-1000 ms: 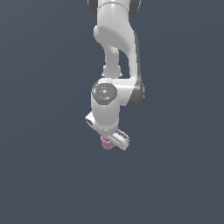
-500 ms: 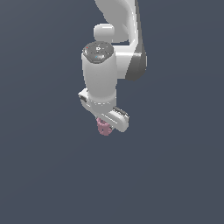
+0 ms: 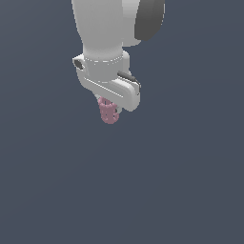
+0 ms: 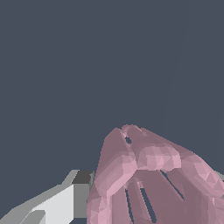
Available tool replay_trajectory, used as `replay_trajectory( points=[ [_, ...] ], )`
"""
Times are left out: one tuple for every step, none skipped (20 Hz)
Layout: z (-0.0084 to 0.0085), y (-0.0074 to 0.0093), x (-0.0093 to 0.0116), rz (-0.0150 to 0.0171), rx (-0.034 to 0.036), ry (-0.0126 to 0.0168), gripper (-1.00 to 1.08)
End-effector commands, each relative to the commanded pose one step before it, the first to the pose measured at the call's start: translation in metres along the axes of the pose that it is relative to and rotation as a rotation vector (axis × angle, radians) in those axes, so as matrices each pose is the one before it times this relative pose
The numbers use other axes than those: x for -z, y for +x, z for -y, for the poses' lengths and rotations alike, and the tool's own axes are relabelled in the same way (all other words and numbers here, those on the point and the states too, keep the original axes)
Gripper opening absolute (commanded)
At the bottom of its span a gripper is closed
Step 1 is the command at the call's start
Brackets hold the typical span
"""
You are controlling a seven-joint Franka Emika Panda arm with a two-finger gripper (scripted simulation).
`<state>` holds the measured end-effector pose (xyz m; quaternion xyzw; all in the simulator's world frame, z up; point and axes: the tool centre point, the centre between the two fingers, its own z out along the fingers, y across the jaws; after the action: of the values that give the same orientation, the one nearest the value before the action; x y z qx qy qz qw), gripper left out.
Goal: Pick up the object and move it to a goal position.
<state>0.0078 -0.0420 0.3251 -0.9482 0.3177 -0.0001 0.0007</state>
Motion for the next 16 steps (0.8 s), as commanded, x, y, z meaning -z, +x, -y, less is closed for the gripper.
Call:
replay_trajectory(
  points=[
    [-0.00725, -0.00493, 0.02807, 0.00013, -0.00019, -0.001, -1.0],
    [-0.00252, -0.00153, 0.01042, 0.0, 0.0, 0.0, -1.0],
    [-0.0024, -0.00144, 0.01002, 0.0, 0.0, 0.0, -1.0],
    [-0.00227, -0.00134, 0.00956, 0.0, 0.0, 0.0, -1.0],
    [-0.00212, -0.00123, 0.00903, 0.0, 0.0, 0.0, -1.0],
    [-0.00195, -0.00111, 0.00842, 0.0, 0.0, 0.0, -1.0],
    [-0.00177, -0.00098, 0.00775, 0.0, 0.0, 0.0, -1.0],
    [-0.00122, -0.00117, 0.00718, -0.00038, 0.00047, -0.00034, -1.0],
    [-0.00143, -0.00075, 0.00646, 0.0, 0.0, 0.0, -1.0],
    [-0.00127, -0.00064, 0.00583, 0.0, 0.0, 0.0, -1.0],
    [-0.00112, -0.00055, 0.00523, 0.0, 0.0, 0.0, -1.0],
    [-0.00097, -0.00045, 0.00463, 0.0, 0.0, 0.0, -1.0],
    [-0.00059, -0.00055, 0.00408, -0.00005, 0.00049, 0.0, -1.0],
    [-0.00071, -0.0003, 0.00349, 0.0, 0.0, 0.0, -1.0],
    [-0.00059, -0.00024, 0.00293, 0.0, 0.0, 0.0, -1.0],
    [-0.00047, -0.00018, 0.00238, 0.0, 0.0, 0.0, -1.0]
  ],
)
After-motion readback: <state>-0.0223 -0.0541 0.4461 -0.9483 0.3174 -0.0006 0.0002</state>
